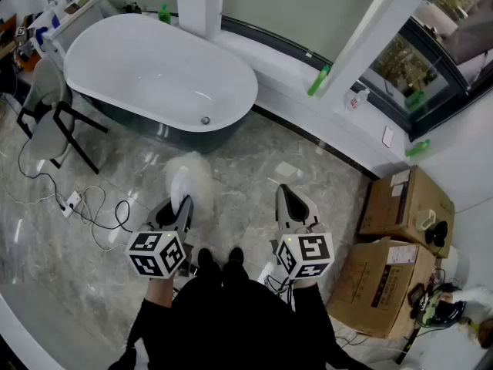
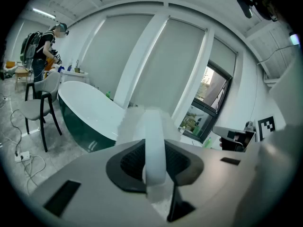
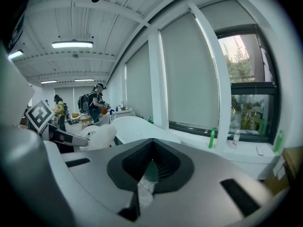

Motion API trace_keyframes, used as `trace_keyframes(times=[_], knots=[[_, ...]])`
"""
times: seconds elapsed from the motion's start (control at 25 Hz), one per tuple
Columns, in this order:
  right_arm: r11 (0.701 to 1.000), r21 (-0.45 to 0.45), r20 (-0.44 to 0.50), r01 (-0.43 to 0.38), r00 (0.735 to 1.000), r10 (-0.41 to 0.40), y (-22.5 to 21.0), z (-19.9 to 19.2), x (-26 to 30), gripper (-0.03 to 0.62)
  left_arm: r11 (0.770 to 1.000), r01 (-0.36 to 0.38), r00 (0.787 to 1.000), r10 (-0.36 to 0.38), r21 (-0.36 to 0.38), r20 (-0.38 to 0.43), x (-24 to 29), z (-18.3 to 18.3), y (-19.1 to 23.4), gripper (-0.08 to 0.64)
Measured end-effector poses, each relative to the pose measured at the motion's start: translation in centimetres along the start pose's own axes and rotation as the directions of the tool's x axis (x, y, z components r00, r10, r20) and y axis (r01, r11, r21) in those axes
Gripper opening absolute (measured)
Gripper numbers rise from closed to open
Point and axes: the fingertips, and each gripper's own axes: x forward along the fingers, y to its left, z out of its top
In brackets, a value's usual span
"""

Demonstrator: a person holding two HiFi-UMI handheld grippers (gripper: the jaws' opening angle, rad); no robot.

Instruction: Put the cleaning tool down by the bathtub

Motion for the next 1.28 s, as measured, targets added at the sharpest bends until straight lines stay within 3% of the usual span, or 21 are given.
trace_keyframes(times=[0.72, 1.28], knots=[[0.989, 0.087, 0.038, 0.117, 0.992, -0.12, -8.5, -1.4, -5.4, -0.001, 0.993, 0.108, 0.993, -0.106, 0.05, -0.044, 5.2, -1.7, -7.6, 0.094], [0.964, 0.117, 0.031, 0.24, 0.969, -0.245, -14.5, -2.8, -9.3, 0.0, 0.982, 0.16, 0.984, -0.151, 0.103, -0.093, 10.9, -2.3, -13.1, 0.094]])
